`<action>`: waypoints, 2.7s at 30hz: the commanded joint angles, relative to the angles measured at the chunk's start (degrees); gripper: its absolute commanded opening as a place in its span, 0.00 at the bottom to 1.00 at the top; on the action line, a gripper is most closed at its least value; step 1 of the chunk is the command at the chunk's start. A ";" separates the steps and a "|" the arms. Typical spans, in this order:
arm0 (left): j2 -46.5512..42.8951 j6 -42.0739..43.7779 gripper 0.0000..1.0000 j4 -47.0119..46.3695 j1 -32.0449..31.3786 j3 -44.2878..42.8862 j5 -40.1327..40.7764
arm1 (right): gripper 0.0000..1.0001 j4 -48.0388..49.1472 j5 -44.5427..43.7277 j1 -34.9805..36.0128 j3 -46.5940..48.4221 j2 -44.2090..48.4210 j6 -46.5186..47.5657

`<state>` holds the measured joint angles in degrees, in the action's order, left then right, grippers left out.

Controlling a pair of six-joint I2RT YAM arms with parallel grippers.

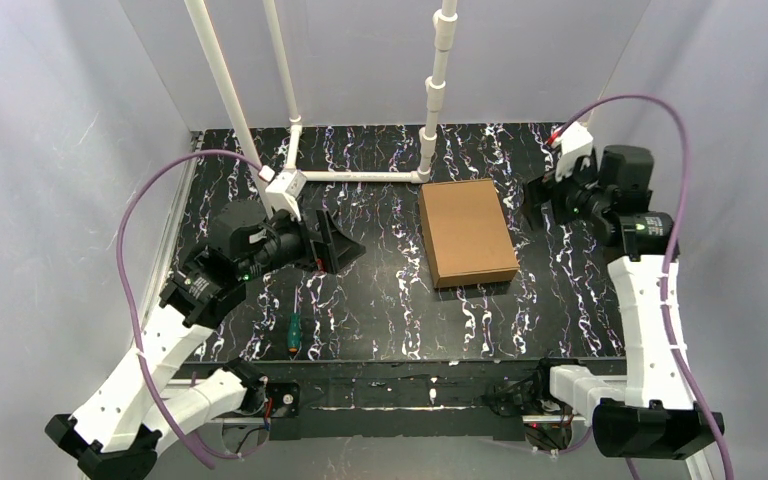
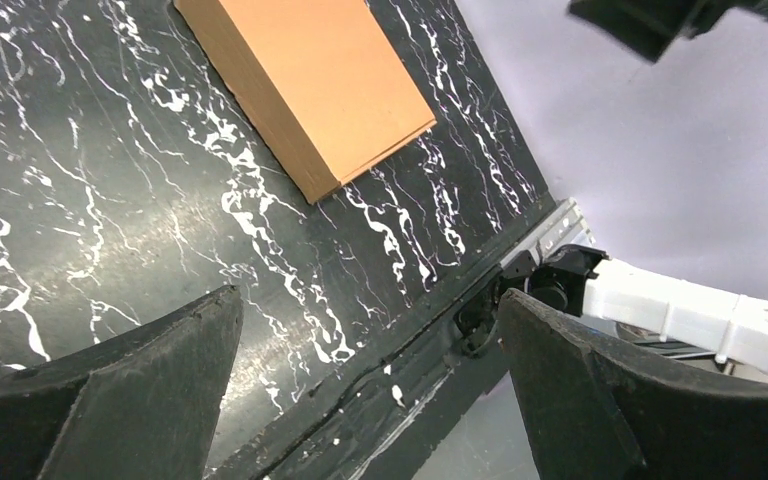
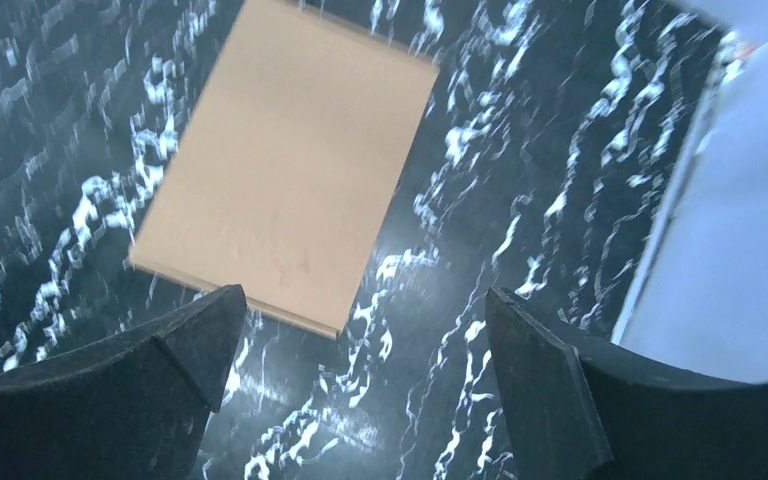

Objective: Fold the paper box

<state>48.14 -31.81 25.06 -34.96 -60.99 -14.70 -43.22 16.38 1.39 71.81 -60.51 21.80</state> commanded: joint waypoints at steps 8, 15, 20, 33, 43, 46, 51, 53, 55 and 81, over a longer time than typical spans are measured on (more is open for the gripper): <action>1.74 6.76 0.98 11.49 0.42 -12.23 3.70 | 0.98 1.00 -4.17 -0.51 9.77 3.15 -15.58; 0.82 6.76 0.98 12.13 0.42 -12.86 3.72 | 0.99 1.47 -4.95 -0.86 8.65 5.88 -16.79; 0.20 6.67 0.98 11.97 0.45 -12.41 3.83 | 0.98 1.74 -4.09 -0.86 7.80 6.34 -17.23; -1.90 7.09 0.98 12.25 0.55 -10.47 5.16 | 0.98 2.15 -2.06 -3.21 6.79 7.26 -18.67; -2.68 7.38 0.98 12.38 0.48 -9.53 5.99 | 0.98 2.54 -2.11 -3.49 5.88 7.76 -18.94; -2.69 7.47 0.98 12.47 0.51 -9.66 6.08 | 0.98 2.70 -2.18 -3.50 5.84 7.82 -19.15; -2.85 7.62 0.98 12.47 0.51 -9.42 6.26 | 0.98 2.94 -2.40 -3.59 5.32 8.03 -19.34; -2.95 7.64 0.98 12.56 0.51 -9.34 6.39 | 0.98 3.02 -2.50 -3.67 5.27 8.04 -19.42; -2.99 7.73 0.98 12.64 0.51 -9.41 6.50 | 0.98 3.03 -2.53 -3.67 5.35 8.05 -19.43; -3.45 7.94 0.98 12.14 0.51 -8.33 7.05 | 0.98 2.97 -0.05 -4.35 5.97 7.78 -19.30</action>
<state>45.54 -24.64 37.41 -34.65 -69.97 -8.34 -42.22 14.02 -2.31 77.01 -53.23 2.55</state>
